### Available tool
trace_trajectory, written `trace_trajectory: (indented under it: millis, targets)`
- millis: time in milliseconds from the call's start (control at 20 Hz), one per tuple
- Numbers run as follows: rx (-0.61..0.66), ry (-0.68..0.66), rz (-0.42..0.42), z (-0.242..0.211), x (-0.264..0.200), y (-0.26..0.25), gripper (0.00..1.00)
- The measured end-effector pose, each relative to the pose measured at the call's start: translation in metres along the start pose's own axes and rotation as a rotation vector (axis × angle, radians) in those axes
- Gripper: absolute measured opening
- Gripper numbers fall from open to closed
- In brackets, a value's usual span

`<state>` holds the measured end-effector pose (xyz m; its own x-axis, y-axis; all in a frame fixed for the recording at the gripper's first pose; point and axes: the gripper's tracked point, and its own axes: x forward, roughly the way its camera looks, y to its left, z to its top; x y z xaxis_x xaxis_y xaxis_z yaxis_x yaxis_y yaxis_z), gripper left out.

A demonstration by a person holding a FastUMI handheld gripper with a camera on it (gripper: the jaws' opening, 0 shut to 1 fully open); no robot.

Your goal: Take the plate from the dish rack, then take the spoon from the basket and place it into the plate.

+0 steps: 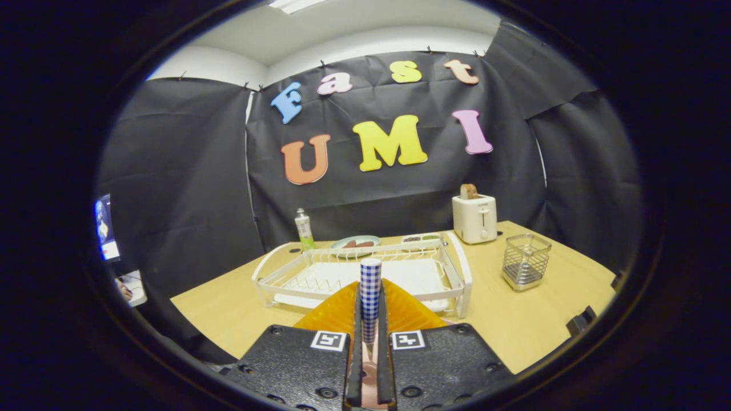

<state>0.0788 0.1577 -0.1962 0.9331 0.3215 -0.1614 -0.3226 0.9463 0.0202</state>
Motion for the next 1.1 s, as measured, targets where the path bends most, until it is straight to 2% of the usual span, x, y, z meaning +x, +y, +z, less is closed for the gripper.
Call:
trace_trajectory:
  millis: [300,450,500,750,800,850,1100]
  targets:
    - [-0.003,-0.006,-0.012,-0.008,-0.005,-0.004,0.18]
    - [-0.048,-0.006,-0.004,-0.006,-0.014,-0.007,0.26]
    - [-0.064,-0.004,-0.017,-0.004,-0.019,-0.011,0.30]
    - [-0.126,-0.047,-0.081,0.026,-0.031,-0.034,0.82]
    - [-0.125,-0.061,-0.109,0.031,-0.045,-0.042,0.92]
    - [-0.131,-0.067,-0.125,0.040,-0.049,-0.048,1.00]
    - [-0.147,-0.111,-0.170,0.084,-0.081,-0.063,1.00]
